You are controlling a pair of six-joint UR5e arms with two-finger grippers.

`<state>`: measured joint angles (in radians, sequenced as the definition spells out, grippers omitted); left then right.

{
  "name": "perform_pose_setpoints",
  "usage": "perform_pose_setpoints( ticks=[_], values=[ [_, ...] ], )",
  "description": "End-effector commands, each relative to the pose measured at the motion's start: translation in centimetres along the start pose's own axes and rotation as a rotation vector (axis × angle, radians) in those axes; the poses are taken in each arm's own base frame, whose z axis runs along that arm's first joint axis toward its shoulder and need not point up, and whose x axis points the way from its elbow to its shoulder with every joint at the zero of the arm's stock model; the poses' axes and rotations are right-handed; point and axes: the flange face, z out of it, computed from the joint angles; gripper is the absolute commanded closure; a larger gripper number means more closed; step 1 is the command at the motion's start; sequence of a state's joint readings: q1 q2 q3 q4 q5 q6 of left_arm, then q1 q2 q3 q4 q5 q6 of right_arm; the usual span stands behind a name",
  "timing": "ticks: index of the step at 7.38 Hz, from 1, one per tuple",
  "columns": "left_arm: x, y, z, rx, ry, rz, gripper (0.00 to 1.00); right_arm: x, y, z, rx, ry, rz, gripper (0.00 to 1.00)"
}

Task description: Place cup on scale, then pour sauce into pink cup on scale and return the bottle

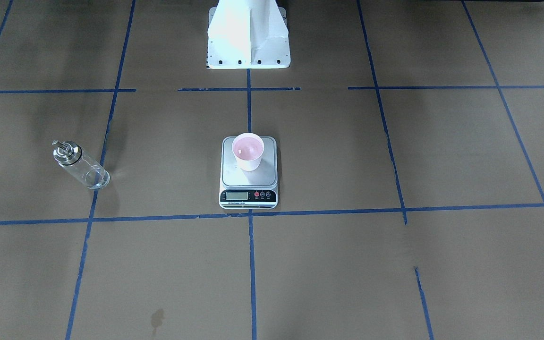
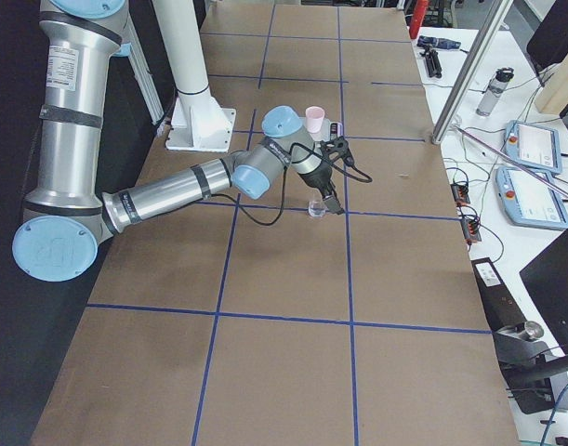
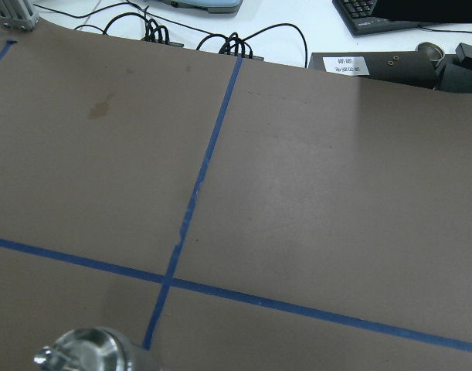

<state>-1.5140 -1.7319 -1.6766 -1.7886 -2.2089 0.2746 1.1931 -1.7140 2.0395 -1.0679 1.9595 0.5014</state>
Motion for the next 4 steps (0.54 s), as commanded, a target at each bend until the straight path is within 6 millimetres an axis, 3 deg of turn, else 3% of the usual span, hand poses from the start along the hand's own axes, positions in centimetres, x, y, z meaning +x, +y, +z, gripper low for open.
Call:
perform_pose_setpoints(
  ticks=[1, 4],
  values=[
    [0.0, 0.1, 0.0, 0.000, 0.001, 0.000, 0.00, 4.7, -2.9, 1.2, -0.131, 0.092, -0.090, 0.00],
    [-0.1, 0.1, -0.1, 0.002, 0.000, -0.001, 0.00, 9.0, -2.4, 1.5, -0.287, 0.146, -0.191, 0.00]
  ],
)
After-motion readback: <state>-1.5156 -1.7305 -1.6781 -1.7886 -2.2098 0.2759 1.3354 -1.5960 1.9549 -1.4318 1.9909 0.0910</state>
